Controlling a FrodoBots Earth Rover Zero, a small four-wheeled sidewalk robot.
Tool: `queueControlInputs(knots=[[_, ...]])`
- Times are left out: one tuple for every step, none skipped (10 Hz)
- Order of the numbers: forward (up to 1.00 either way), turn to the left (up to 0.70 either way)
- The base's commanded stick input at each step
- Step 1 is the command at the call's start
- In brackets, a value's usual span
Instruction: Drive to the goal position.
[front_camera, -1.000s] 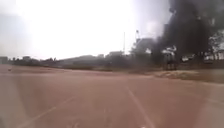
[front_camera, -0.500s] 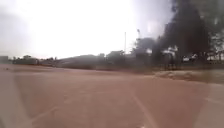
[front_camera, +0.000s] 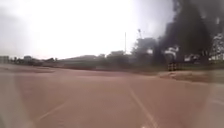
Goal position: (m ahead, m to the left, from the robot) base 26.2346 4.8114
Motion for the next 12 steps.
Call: queueControlInputs(knots=[[0.70, 0.00], [0.70, 0.00], [0.70, 0.00], [0.70, 0.00], [0.70, 0.00], [0.70, 0.00], [0.70, 0.00], [0.70, 0.00], [0.70, 0.00], [0.70, 0.00], [0.70, 0.00], [0.70, 0.00]])
